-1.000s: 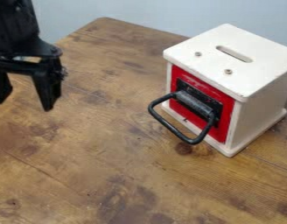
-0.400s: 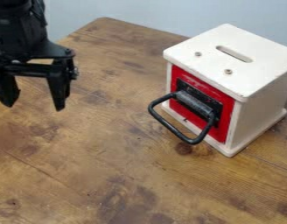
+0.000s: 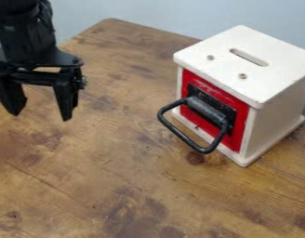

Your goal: Close the drawer

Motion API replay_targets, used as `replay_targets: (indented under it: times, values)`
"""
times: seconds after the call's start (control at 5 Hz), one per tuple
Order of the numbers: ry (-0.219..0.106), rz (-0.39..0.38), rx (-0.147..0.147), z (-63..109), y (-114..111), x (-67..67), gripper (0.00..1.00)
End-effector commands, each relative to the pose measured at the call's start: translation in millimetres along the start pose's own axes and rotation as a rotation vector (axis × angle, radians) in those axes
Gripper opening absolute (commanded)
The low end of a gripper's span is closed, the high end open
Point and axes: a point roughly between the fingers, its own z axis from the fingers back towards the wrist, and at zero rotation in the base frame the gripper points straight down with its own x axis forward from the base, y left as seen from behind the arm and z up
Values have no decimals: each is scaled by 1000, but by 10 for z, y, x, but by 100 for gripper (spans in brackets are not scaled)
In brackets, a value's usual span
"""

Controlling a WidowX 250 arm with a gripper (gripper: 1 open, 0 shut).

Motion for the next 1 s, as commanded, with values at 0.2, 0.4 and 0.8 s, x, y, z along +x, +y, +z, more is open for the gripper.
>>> replay_targets:
  times: [0.2, 0.4, 0.8]
  values:
    - [-55, 78, 3, 59, -46, 210, 100]
    - [-52, 40, 3, -25, -51, 150, 100]
    - [-41, 87, 13, -108, -72, 113, 100]
